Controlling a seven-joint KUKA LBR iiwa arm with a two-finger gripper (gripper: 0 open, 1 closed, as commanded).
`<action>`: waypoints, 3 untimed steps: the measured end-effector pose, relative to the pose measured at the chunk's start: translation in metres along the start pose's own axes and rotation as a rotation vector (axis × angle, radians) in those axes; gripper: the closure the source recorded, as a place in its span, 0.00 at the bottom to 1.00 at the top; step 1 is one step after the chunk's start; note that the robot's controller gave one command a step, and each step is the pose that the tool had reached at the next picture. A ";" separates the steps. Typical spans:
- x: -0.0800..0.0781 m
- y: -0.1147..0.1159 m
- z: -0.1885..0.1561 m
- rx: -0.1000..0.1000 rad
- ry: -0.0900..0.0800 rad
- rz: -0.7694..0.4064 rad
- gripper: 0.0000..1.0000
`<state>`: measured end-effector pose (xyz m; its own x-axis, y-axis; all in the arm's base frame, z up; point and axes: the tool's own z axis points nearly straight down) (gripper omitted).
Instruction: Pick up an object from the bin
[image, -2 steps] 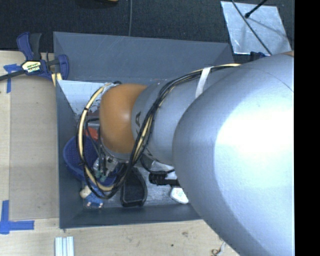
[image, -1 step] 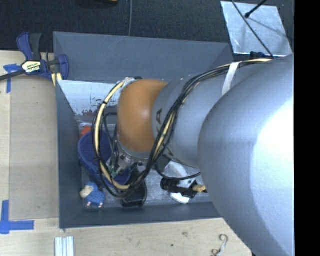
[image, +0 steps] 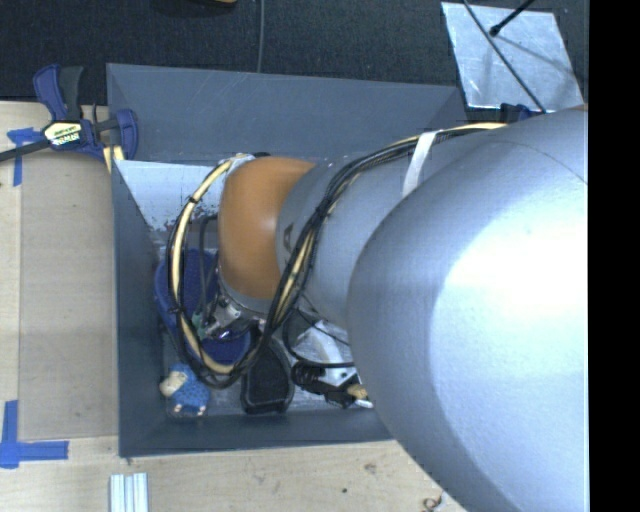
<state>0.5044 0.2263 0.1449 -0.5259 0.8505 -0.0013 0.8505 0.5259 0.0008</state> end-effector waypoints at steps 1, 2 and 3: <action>0.018 -0.009 -0.007 0.000 0.000 0.336 1.00; -0.057 -0.047 -0.011 0.004 -0.001 0.494 1.00; -0.025 -0.020 0.015 0.003 0.001 0.825 1.00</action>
Offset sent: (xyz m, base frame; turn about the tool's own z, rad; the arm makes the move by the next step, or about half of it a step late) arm -0.0171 0.0108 0.0078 0.3396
